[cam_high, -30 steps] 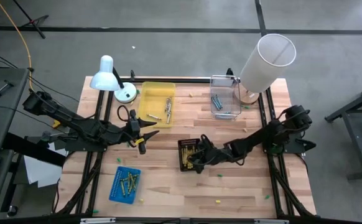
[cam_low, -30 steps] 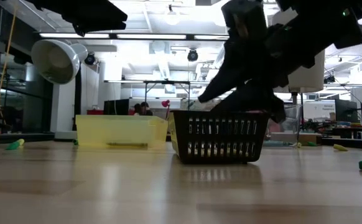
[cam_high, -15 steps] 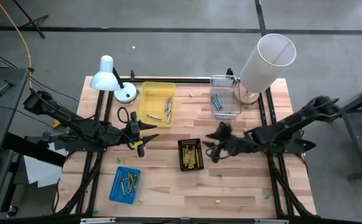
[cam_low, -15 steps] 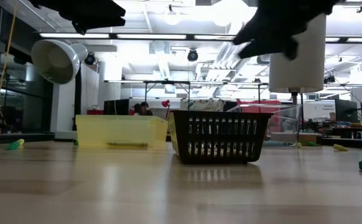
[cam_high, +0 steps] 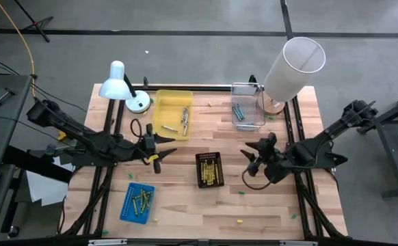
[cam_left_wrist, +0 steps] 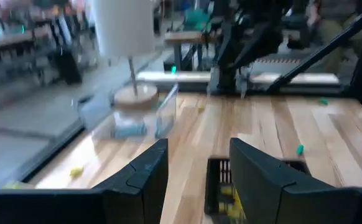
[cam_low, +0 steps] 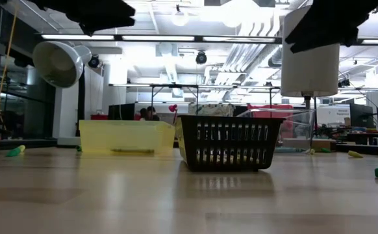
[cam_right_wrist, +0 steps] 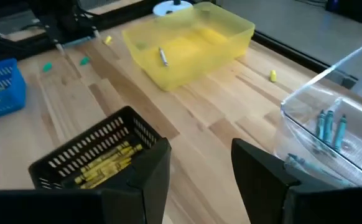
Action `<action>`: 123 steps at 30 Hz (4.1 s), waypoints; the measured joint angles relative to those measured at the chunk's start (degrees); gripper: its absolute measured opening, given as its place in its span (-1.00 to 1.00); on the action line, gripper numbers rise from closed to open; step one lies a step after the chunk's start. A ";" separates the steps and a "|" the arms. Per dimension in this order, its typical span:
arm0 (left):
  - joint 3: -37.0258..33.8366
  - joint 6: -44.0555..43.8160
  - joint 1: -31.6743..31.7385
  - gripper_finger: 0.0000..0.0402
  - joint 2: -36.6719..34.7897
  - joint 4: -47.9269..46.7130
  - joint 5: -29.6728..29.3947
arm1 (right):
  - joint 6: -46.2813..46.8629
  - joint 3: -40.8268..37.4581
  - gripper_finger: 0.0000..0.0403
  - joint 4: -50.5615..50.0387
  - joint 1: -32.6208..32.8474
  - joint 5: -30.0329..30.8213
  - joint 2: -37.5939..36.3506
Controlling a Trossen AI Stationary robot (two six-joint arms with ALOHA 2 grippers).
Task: Sort crayons
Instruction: Return to Home Position
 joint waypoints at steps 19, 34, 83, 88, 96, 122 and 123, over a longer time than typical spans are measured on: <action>-5.51 7.89 21.51 -0.81 -10.23 2.28 29.20 | -6.35 0.00 -0.18 2.30 -4.26 -0.93 0.08; -28.93 15.84 2.13 -1.00 -17.08 29.15 9.98 | -6.43 0.00 -0.18 2.25 -4.24 -0.49 0.10; -29.20 16.08 2.86 -1.00 -49.43 -9.83 11.64 | -45.25 -21.70 -0.98 30.76 -36.99 -50.29 -21.60; -29.20 16.11 2.87 -1.00 -49.43 -9.85 11.64 | -43.76 -28.16 -0.99 31.48 -36.97 -50.37 -26.81; -29.20 16.10 2.86 -1.00 -49.43 -9.85 11.63 | -40.61 -40.62 -1.00 37.19 -36.35 -50.50 -40.63; -29.20 16.10 2.86 -1.00 -49.59 -11.39 11.64 | -46.63 -44.44 -1.00 34.29 -36.33 -55.00 -51.33; -29.20 16.12 2.87 -1.00 -49.91 -12.31 11.64 | -46.02 -44.44 -1.00 34.27 -36.33 -54.98 -51.33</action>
